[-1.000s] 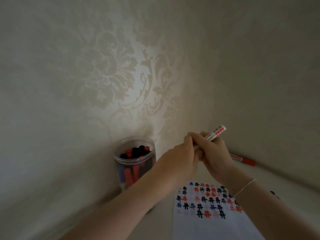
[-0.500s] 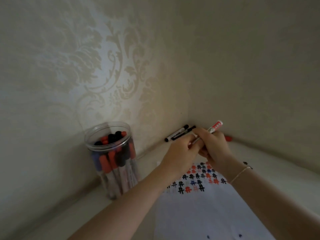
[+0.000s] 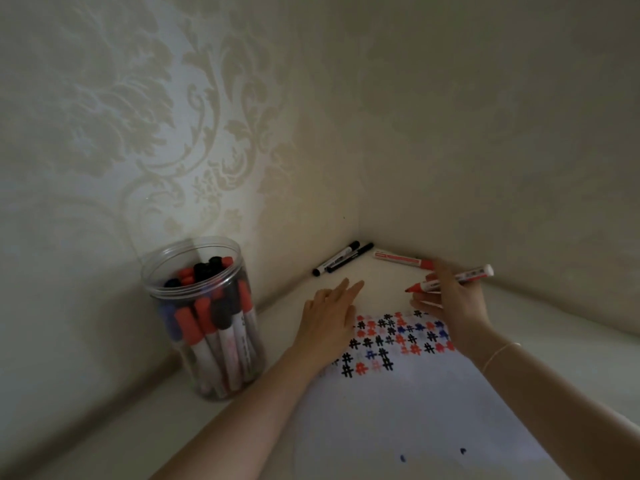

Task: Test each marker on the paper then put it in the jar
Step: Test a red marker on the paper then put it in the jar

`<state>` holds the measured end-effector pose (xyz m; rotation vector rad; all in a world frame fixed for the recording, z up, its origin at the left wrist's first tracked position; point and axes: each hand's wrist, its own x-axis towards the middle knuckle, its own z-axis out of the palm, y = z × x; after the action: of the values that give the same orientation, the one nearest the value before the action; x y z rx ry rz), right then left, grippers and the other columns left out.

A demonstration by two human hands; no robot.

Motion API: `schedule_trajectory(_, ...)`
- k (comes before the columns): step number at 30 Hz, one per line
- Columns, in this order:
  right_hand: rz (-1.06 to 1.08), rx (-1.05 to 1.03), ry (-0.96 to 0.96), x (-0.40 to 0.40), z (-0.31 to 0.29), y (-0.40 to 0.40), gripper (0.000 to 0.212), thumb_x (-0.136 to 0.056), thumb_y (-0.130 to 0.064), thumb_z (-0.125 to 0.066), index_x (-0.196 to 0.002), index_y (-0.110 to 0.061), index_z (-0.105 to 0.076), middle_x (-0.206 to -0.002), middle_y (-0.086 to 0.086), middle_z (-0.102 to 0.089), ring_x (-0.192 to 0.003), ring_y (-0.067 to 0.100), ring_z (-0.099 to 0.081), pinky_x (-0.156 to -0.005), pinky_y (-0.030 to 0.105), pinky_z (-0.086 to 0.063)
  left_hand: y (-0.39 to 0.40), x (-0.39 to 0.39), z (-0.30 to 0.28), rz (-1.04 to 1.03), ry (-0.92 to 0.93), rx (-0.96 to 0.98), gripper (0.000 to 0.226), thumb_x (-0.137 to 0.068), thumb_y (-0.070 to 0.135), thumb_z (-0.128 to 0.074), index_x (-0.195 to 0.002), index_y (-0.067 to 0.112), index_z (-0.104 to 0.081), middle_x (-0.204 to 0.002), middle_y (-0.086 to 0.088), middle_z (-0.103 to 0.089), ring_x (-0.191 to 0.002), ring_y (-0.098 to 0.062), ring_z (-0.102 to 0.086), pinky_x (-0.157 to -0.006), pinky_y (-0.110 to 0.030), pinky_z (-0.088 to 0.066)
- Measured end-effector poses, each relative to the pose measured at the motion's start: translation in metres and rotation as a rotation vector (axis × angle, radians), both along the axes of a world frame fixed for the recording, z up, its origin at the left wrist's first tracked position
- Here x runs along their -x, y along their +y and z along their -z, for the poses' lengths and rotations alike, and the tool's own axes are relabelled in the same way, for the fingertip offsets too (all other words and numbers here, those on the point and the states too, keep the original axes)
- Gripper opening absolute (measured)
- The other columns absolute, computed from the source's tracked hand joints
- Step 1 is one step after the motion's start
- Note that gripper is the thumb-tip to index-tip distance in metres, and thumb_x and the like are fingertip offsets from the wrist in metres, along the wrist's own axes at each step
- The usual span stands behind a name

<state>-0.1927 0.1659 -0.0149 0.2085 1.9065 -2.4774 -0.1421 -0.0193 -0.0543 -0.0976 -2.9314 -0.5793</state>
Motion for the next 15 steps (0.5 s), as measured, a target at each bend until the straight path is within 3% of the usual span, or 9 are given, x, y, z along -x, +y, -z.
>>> schedule_trajectory(4,-0.155,-0.026,0.009,-0.010,0.014,0.008,0.009,-0.088,-0.009,-0.064,-0.089,-0.002,-0.058,-0.089,0.020,-0.065,-0.081,0.032,-0.066,-0.074,0.038,-0.057,0.001,-0.002,-0.001,0.061,0.080,0.144,0.053,-0.101,0.051,-0.019,-0.151,0.038,-0.011,-0.159,0.006,0.012,-0.146,-0.012,0.013,-0.119,-0.040,0.005)
schedule_trajectory(7,-0.194,-0.137,0.060,-0.019,0.019,0.010,0.024,-0.076,-0.007,-0.076,-0.070,-0.009,-0.053,-0.069,0.014,-0.057,-0.064,0.026,-0.055,-0.060,0.034,-0.049,0.004,-0.013,-0.005,0.306,0.112,0.296,0.061,-0.097,0.061,-0.014,-0.151,0.035,-0.013,-0.156,0.012,0.009,-0.143,-0.005,0.020,-0.116,-0.037,0.018)
schedule_trajectory(9,-0.201,-0.116,0.073,-0.026,0.022,0.006,0.033,-0.079,-0.014,-0.074,-0.060,-0.012,-0.047,-0.058,0.009,-0.050,-0.054,0.023,-0.049,-0.052,0.032,-0.044,0.002,-0.020,-0.002,0.378,0.047,0.359,0.072,-0.091,0.070,-0.012,-0.152,0.032,-0.009,-0.156,0.014,0.008,-0.141,-0.002,0.024,-0.115,-0.036,0.020)
schedule_trajectory(11,-0.186,-0.059,0.104,-0.034,0.026,0.002,0.034,-0.085,-0.008,-0.064,-0.058,-0.009,-0.044,-0.052,0.006,-0.048,-0.048,0.022,-0.047,-0.043,0.028,-0.042,-0.002,-0.025,0.002,0.385,-0.039,0.377,0.083,-0.084,0.076,-0.007,-0.153,0.030,-0.004,-0.157,0.015,0.008,-0.140,0.001,0.025,-0.116,-0.037,0.018)
schedule_trajectory(15,-0.124,-0.288,0.175,-0.044,0.033,-0.001,0.030,-0.084,0.008,-0.057,-0.058,-0.003,-0.046,-0.043,0.005,-0.051,-0.036,0.015,-0.050,-0.038,0.022,-0.043,-0.004,-0.027,0.006,0.385,-0.132,0.340,0.085,-0.083,0.079,-0.008,-0.152,0.032,0.006,-0.156,0.018,0.016,-0.139,0.004,0.025,-0.117,-0.035,0.016)
